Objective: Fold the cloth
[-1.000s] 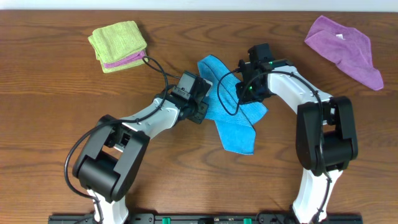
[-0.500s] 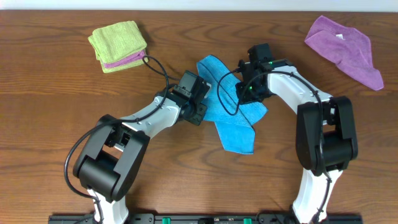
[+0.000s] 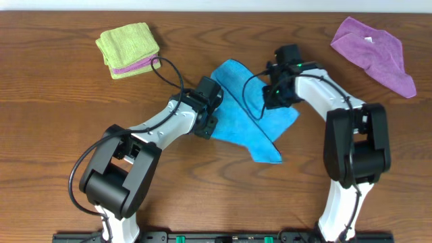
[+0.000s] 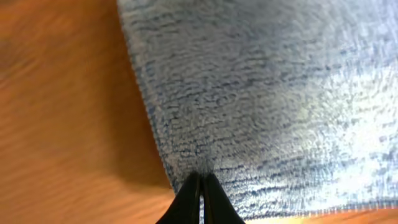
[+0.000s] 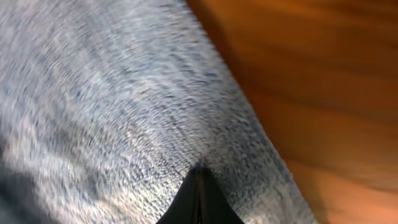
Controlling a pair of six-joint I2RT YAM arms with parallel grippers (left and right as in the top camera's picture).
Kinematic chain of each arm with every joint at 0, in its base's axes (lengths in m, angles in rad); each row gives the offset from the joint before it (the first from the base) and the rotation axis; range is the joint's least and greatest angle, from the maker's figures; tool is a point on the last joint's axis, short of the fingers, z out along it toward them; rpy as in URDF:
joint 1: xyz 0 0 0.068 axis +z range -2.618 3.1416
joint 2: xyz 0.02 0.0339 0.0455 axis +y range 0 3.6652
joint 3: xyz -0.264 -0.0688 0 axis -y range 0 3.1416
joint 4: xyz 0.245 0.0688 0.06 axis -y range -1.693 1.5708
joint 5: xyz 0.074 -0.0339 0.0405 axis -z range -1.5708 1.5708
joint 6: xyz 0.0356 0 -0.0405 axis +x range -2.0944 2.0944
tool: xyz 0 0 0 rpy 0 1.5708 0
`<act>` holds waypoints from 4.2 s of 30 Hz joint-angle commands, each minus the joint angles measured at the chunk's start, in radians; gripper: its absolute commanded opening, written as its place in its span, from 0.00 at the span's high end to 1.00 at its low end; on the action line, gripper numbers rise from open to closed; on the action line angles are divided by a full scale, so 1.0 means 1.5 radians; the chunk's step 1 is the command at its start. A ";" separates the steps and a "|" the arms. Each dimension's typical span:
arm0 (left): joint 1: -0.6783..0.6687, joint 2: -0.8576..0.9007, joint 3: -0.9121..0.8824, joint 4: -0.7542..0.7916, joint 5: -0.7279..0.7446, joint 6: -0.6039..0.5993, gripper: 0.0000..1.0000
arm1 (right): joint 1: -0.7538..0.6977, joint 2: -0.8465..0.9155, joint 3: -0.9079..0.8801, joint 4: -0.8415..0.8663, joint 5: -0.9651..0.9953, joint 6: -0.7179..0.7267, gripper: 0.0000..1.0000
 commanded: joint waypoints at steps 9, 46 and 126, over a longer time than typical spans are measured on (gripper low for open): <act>0.002 0.016 0.122 -0.084 -0.078 -0.012 0.94 | -0.068 0.027 0.120 -0.040 0.053 -0.022 0.99; -0.007 0.018 0.112 -0.090 0.054 -0.054 0.94 | -0.061 -0.106 -0.060 -0.108 -0.005 0.032 0.99; -0.147 0.020 -0.033 -0.073 0.152 -0.098 0.94 | -0.080 0.031 -0.036 0.106 0.013 0.029 0.99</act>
